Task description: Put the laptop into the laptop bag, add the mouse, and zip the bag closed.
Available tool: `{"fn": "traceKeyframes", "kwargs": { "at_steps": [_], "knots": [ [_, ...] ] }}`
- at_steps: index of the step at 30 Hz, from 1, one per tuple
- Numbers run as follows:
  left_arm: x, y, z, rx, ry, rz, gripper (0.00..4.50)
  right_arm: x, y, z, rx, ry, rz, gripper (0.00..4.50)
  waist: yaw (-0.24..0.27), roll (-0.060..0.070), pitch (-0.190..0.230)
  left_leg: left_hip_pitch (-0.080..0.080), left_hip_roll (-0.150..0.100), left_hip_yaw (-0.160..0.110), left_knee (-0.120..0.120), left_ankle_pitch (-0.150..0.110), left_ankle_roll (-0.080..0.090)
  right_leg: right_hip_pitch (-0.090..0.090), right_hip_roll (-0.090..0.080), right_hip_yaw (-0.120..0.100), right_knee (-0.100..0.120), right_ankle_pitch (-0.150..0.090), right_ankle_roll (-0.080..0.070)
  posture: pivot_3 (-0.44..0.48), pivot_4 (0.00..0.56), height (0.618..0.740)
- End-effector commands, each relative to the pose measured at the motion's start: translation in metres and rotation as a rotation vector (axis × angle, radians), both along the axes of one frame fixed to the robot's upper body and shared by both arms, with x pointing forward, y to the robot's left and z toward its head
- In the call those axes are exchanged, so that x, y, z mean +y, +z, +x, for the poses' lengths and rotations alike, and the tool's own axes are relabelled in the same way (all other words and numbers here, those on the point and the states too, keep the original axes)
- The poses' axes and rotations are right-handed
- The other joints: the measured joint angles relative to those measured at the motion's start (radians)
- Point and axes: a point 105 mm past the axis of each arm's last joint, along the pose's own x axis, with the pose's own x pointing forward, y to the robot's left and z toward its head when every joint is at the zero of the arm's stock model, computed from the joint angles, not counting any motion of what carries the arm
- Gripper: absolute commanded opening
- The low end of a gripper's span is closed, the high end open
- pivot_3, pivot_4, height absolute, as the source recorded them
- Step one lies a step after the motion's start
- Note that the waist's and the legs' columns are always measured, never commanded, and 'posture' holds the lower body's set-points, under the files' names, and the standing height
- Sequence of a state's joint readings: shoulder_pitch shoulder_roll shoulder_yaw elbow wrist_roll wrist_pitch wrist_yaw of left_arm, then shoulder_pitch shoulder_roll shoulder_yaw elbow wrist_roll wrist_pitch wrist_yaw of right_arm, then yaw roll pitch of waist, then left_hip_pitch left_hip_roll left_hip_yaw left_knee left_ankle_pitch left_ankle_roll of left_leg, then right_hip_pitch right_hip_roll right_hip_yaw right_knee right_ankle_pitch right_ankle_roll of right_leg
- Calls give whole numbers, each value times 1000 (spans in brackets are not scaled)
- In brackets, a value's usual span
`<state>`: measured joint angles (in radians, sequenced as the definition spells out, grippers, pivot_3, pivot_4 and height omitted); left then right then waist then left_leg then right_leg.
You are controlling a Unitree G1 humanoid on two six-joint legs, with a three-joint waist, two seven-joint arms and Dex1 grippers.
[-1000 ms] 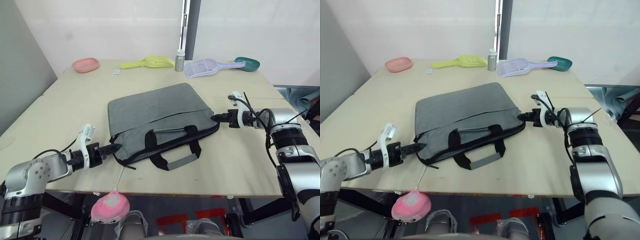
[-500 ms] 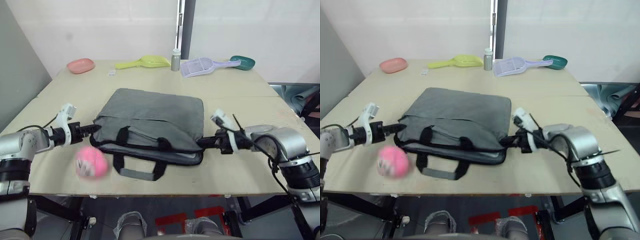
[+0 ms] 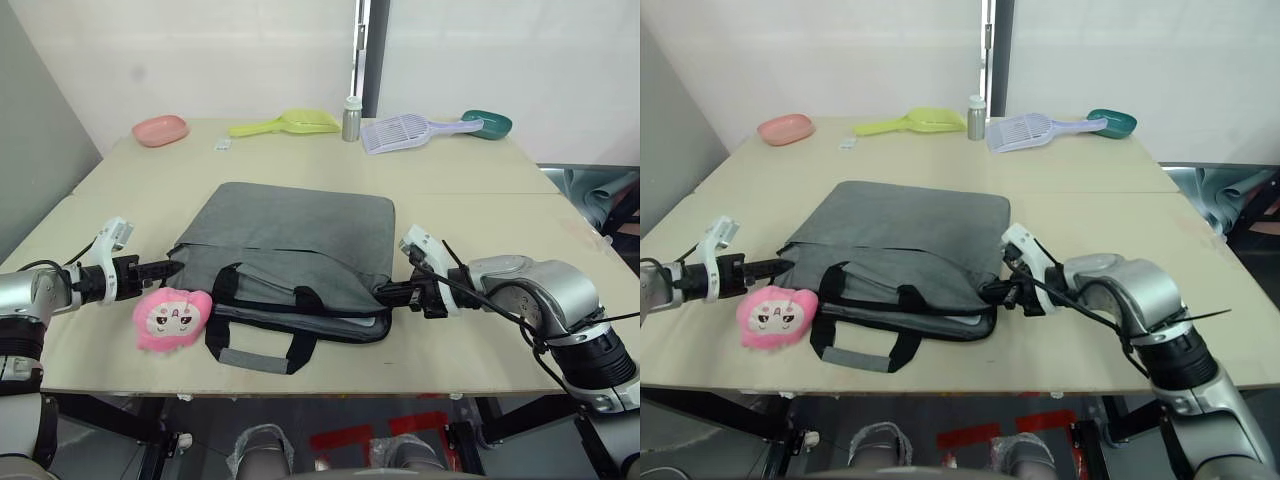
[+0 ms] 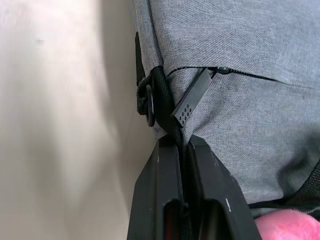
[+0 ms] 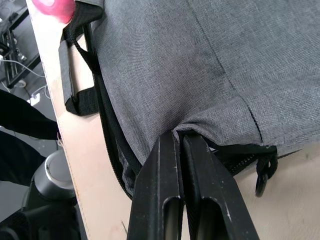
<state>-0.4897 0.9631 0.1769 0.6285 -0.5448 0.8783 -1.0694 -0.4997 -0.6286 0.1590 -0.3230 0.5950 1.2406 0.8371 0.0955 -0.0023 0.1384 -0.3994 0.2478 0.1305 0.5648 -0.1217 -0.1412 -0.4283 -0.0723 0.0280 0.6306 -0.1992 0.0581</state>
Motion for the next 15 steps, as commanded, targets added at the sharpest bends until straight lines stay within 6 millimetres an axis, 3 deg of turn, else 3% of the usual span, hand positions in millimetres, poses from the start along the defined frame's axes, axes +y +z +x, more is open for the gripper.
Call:
{"fn": "traceKeyframes", "kwargs": {
  "at_steps": [1, 4, 6, 10, 13, 15],
  "knots": [
    [45, -7, -14, 46, 156, 128, 2, 3, -2, -5, 7, 23, -14, 21, -1, 1, -1, 1, 0, 0, 0, 0, 0, 0, 0, 0, 0, 0, 0, 0, 150, 740],
    [45, -3, -9, 8, 146, 130, 2, -1, -4, -2, -35, 23, -47, 21, -2, 1, -1, 1, 0, 0, 0, 0, 0, 0, 0, 1, 1, 0, 0, 0, 150, 740],
    [38, 4, -7, -30, 107, 98, 760, -6, 0, 1, -66, 22, -47, 0, -1, 1, -1, 1, 0, 0, 0, 0, 0, 0, 0, 1, 2, 0, 0, 0, 150, 740],
    [15, 19, -12, -62, -23, 47, 2164, -25, 13, 11, -77, -24, -19, 1347, 3, 0, -1, 0, 0, 0, 0, 0, 1, 0, 0, 0, 0, 0, 0, 0, 150, 740],
    [17, 23, -17, -69, -51, 65, 3198, -42, 22, 19, -80, -68, -11, 2331, 10, 0, -1, 0, 0, 0, 0, -1, 1, 0, -1, 0, 0, 0, 0, 0, 150, 740],
    [33, 24, -18, -69, -1, 130, 3973, -53, 29, 19, -78, -83, -6, 3085, 12, 0, -1, -1, 0, 0, 0, -1, 2, 0, 0, -1, 0, 0, 0, 0, 150, 740]
  ]
}}
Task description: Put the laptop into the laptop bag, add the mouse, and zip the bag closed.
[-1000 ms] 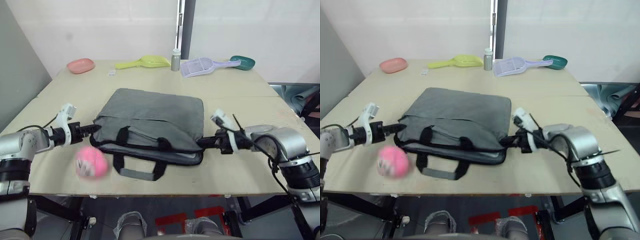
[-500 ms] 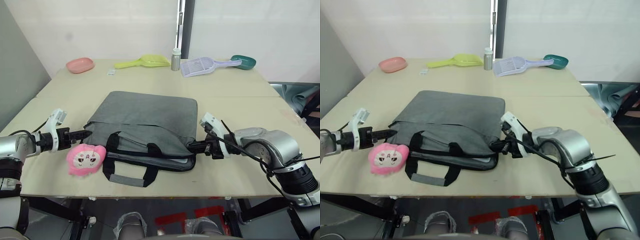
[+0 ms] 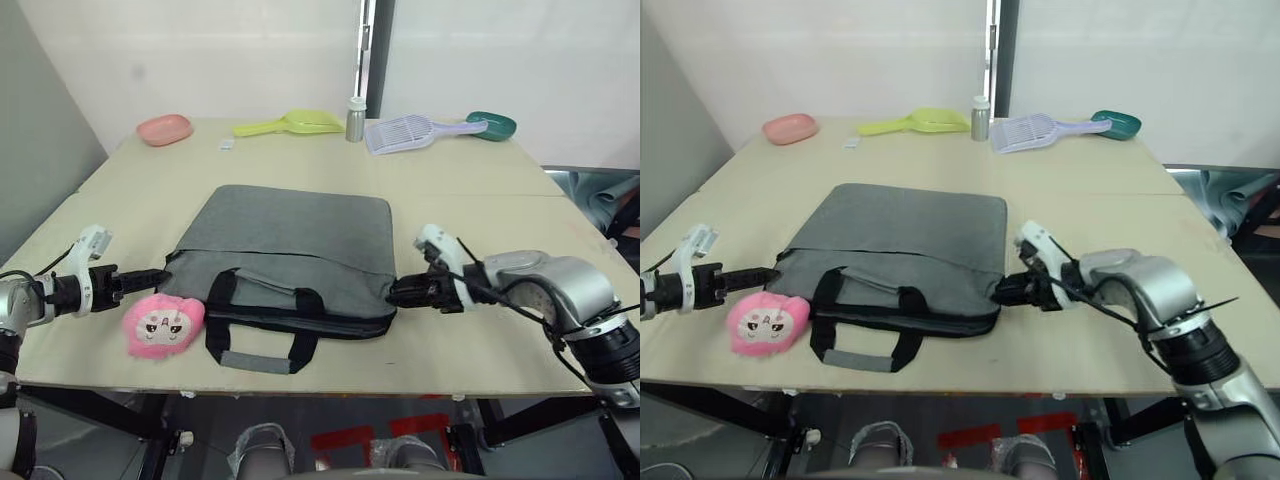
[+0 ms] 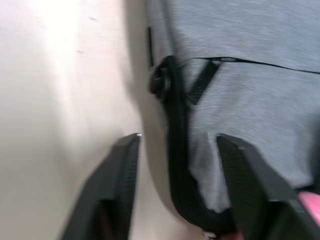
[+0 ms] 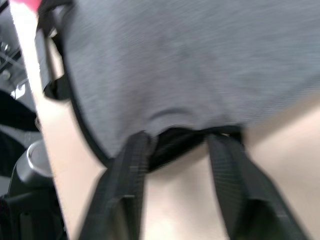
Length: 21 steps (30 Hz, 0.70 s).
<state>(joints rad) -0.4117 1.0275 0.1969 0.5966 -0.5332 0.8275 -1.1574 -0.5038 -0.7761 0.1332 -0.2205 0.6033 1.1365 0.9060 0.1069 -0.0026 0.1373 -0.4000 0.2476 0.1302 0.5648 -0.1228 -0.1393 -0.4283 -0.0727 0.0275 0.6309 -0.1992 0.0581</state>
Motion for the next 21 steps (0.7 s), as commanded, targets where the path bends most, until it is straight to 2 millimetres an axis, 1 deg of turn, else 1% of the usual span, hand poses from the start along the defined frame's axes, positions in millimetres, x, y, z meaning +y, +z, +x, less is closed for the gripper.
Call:
{"fn": "traceKeyframes", "kwargs": {
  "at_steps": [1, 2, 4, 6, 8, 10, 11, 13, 14, 17, 19, 21],
  "knots": [
    [25, 24, 0, -67, 58, 118, 4331, -20, 26, 2, -55, -11, 28, 3449, 0, 0, 0, 0, 0, 0, 0, 0, 0, 0, 0, 0, 0, 0, 0, 0, 150, 740],
    [31, 31, 0, -83, 74, 134, 4500, -27, 32, 0, -64, -5, 27, 3799, 0, 0, 1, 0, 0, 0, 0, 0, 0, 0, 0, 0, 0, 0, 0, 0, 150, 740],
    [31, 50, 0, -153, 42, 158, 4500, -37, 46, -1, -92, -11, 36, 4475, 0, 0, 0, -1, 0, 0, 0, 0, 1, 0, 0, 0, -1, 0, 0, 0, 150, 740],
    [20, 73, 0, -249, -28, 128, 4500, -39, 67, 0, -142, -12, 95, 4475, 0, -1, 0, -1, 0, 0, 0, 0, 1, 0, 0, 0, -1, 0, 0, 0, 150, 740],
    [1, 93, -4, -327, -132, 94, 4500, -32, 95, 0, -205, 19, 200, 4475, -1, -1, 0, 0, 0, 0, 0, 0, 1, 0, 0, 0, -1, 0, 0, 0, 150, 740],
    [-31, 106, -21, -359, -335, 59, 4500, -20, 118, -6, -288, 84, 275, 4475, -8, -1, 0, 0, 0, 1, 1, 0, 1, 0, 0, 1, 1, 0, 0, 0, 150, 740],
    [-46, 108, -32, -359, -431, 50, 4500, -15, 124, -9, -304, 110, 303, 4475, -8, -1, 0, 0, 0, 1, 1, -1, 1, 0, 0, 1, 1, 0, 0, 0, 150, 740],
    [-74, 114, -45, -377, -572, 51, 4500, -2, 129, -13, -330, 157, 324, 3963, -9, -1, 0, 0, 0, 1, 1, -1, 2, -1, 0, 1, 0, -1, -1, 0, 150, 740],
    [-88, 119, -51, -402, -636, 47, 4500, 4, 129, -15, -327, 174, 329, 3670, -8, -1, 0, 0, 0, 1, 0, -1, 2, -1, 0, 0, 0, -1, -2, 0, 150, 740],
    [-126, 129, -72, -455, -816, 28, 4500, 21, 120, -16, -322, 201, 310, 2648, -4, 0, 0, -1, 1, 1, 0, -1, 2, -1, 0, -1, 1, -1, -2, 0, 150, 740],
    [-142, 129, -83, -474, -904, 51, 4500, 33, 109, -13, -320, 204, 277, 1936, -6, 0, 1, -1, 0, 1, 0, -1, 2, -1, 0, 0, 1, -1, -2, 0, 150, 740],
    [-147, 126, -88, -470, -942, 84, 4500, 44, 95, -7, -305, 189, 241, 1192, -10, 0, 1, 0, 0, 1, 0, -1, 2, -1, 0, 0, 1, -1, -2, 0, 150, 740]
  ]
}}
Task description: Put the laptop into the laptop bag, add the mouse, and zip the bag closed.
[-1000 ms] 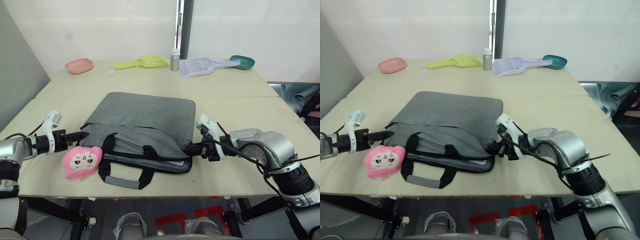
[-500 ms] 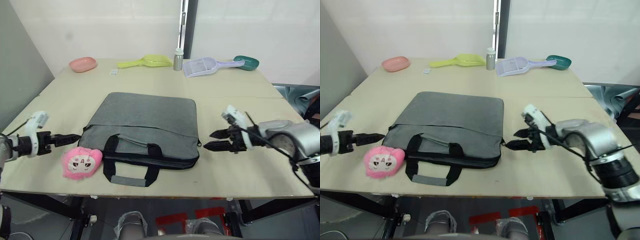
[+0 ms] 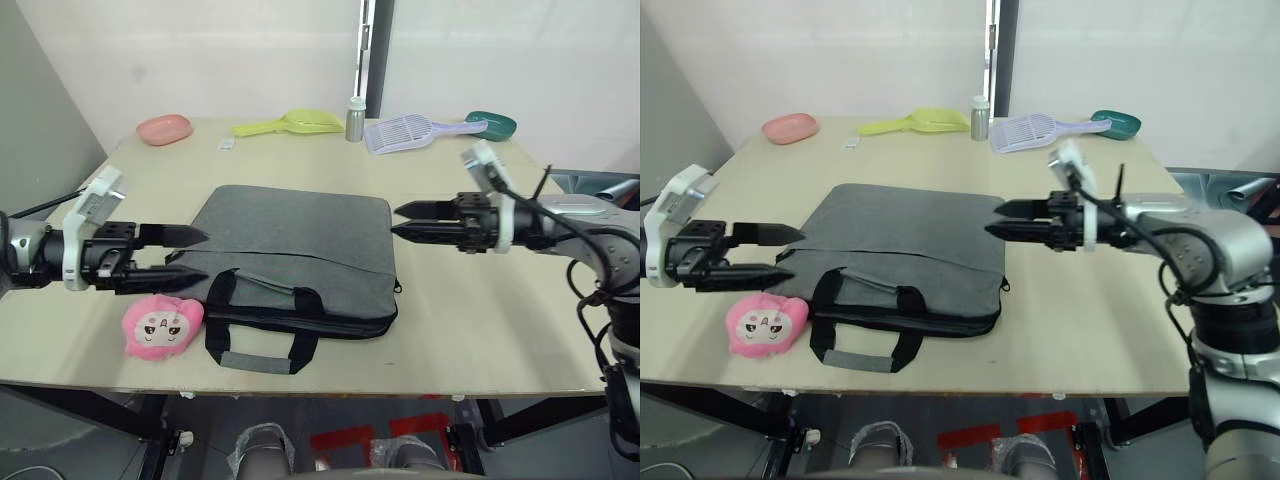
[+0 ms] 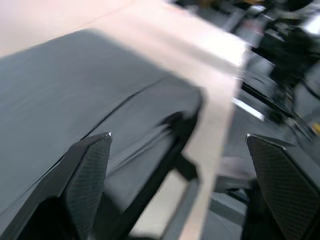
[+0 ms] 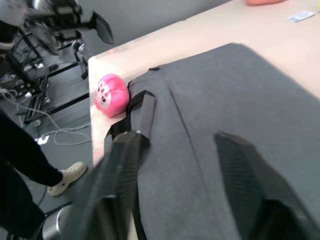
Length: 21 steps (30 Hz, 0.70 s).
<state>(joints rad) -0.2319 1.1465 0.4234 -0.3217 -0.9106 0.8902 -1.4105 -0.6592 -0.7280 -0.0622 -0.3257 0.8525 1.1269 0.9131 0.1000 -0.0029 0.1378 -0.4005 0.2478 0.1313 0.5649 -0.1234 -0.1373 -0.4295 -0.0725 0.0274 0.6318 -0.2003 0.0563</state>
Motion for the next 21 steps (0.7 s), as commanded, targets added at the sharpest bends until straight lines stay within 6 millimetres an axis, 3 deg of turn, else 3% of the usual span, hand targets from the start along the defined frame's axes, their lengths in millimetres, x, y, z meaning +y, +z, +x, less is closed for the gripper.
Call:
{"fn": "traceKeyframes", "kwargs": {
  "at_steps": [1, 4, 9, 12, 17, 21],
  "knots": [
    [-8, 3, -12, -48, -67, 47, 4500, 18, -11, 7, -32, -14, -55, 901, -5, 0, 0, 0, 0, 0, 0, 0, 0, -1, 0, 0, 0, 0, 0, 0, 150, 740],
    [-7, 0, -17, -52, -86, 66, 4500, 35, -34, 12, -7, -11, -119, 18, -9, 0, 0, -1, 0, 0, 0, 0, 0, -2, 1, 1, 1, 0, 1, 0, 150, 740],
    [-8, 1, -23, -50, -95, 39, 4500, 52, -79, 19, -12, 16, -315, 18, -7, 0, 0, -3, 0, 0, 0, 1, -2, -3, 1, 0, 0, 0, 1, 0, 150, 740],
    [1, -7, -21, -38, -37, 60, 4500, 56, -101, 26, -8, 20, -432, 18, -8, 0, 0, -4, 0, 0, 0, 1, -3, -4, 1, 0, 0, 0, 1, 0, 150, 740],
    [27, -14, -22, -26, 89, 89, 4500, 48, -135, 25, -28, 81, -628, 18, -13, -1, -1, -2, 1, 0, 0, 1, -2, -3, 1, 1, 1, -1, 1, 0, 150, 740],
    [68, -24, -22, 18, 287, 102, 4500, 48, -152, 22, -80, 181, -745, 18, -17, -1, -4, 4, 1, 0, 0, 0, -1, 3, 1, 1, 1, -1, 2, 0, 150, 740]
  ]
}}
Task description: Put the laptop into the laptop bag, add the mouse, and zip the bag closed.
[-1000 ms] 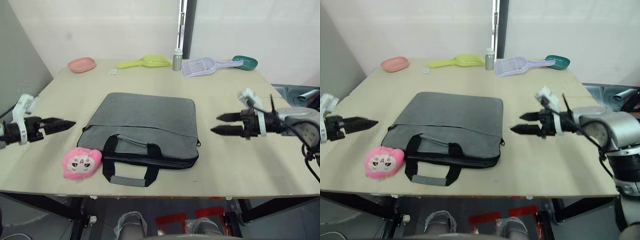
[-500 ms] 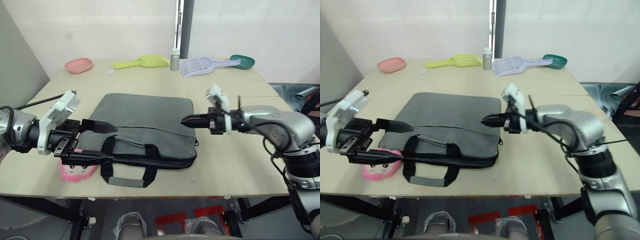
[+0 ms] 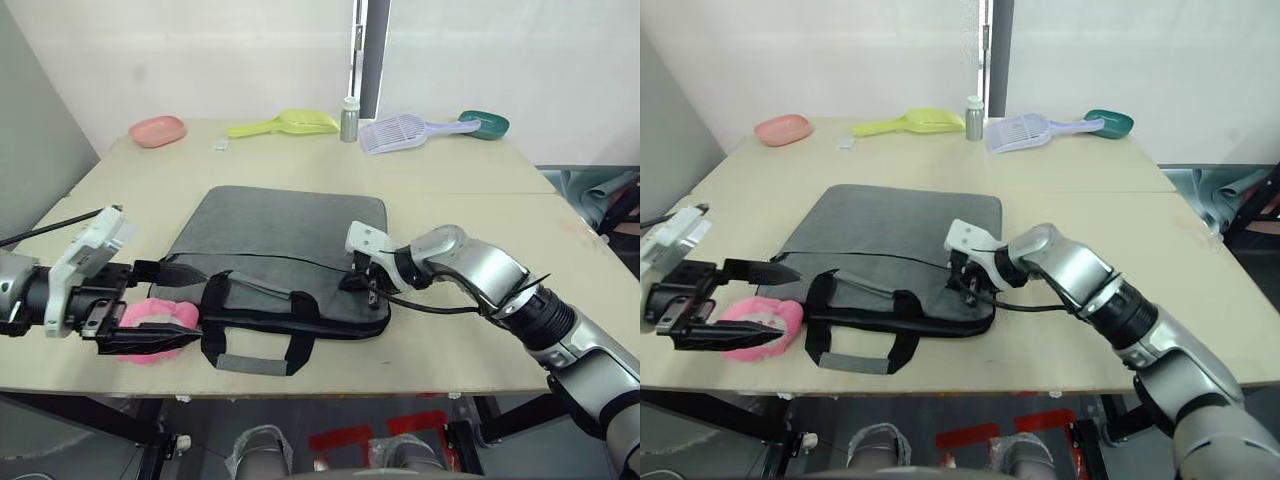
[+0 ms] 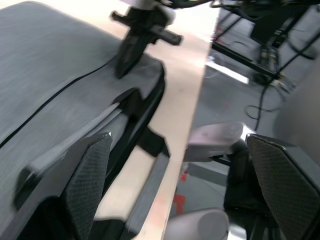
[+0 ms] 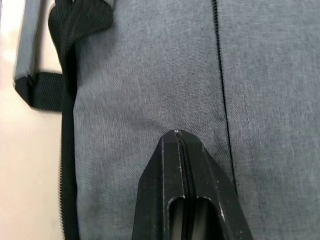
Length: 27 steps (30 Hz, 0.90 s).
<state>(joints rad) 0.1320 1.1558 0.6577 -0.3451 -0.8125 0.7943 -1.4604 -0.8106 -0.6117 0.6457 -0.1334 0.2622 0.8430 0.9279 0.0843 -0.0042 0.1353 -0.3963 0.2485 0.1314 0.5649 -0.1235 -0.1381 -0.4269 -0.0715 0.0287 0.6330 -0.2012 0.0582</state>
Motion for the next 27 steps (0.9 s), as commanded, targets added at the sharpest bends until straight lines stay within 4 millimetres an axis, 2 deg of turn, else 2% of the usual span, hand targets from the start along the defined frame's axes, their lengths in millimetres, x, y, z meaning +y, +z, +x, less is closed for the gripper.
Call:
{"fn": "traceKeyframes", "kwargs": {
  "at_steps": [1, 4, 6, 9, 11, 16, 22, 27],
  "knots": [
    [40, -1, -2, -22, 178, 16, 4500, -12, -40, -3, 53, 13, -161, 18, -5, -1, -2, 1, 0, 0, 0, 0, 0, 1, 0, 0, 0, 0, 0, 0, 150, 740],
    [79, -9, -8, 0, 375, -18, 4500, -5, -34, 4, 38, 20, -135, 18, -11, -3, -4, 12, 0, 1, -1, -1, 0, 10, 0, 2, 0, -1, 1, 0, 150, 740],
    [95, -12, -10, 15, 461, -57, 4500, -2, -31, 6, 32, 24, -125, 18, -15, -5, -5, 13, 0, 0, -1, -1, 0, 10, 0, 2, 0, -1, 1, 0, 150, 740],
    [111, -29, -21, 78, 570, -149, 4500, 1, -28, 8, 32, 34, -111, 18, -19, -6, -8, 14, 0, 0, -1, -1, 0, 10, 1, 1, 3, -1, 1, 0, 150, 740],
    [116, -43, -25, 122, 622, -151, 4500, 1, -28, 8, 32, 42, -109, 18, -22, -8, -10, 14, 0, 0, -1, -1, 0, 10, 1, 2, 3, 0, 0, 0, 150, 740],
    [108, -68, -17, 129, 654, -123, 4500, 5, -25, 7, 32, 57, -92, 18, -16, -11, -12, 14, 0, -2, -2, -1, -1, 10, 1, -1, 3, 0, 0, 0, 150, 740],
    [95, -78, 10, 110, 649, -110, 4500, 4, -23, 7, 28, 54, -87, 18, -16, -12, -12, 14, 0, -4, -2, -1, -1, 9, 1, -1, 7, 0, -1, 0, 150, 740],
    [86, -92, 17, 176, 628, -118, 4500, 1, -24, 5, 28, 45, -90, 18, -18, -12, -13, 13, 0, -3, -1, -1, -1, 8, 1, 0, 7, 0, -1, 0, 150, 740]
  ]
}}
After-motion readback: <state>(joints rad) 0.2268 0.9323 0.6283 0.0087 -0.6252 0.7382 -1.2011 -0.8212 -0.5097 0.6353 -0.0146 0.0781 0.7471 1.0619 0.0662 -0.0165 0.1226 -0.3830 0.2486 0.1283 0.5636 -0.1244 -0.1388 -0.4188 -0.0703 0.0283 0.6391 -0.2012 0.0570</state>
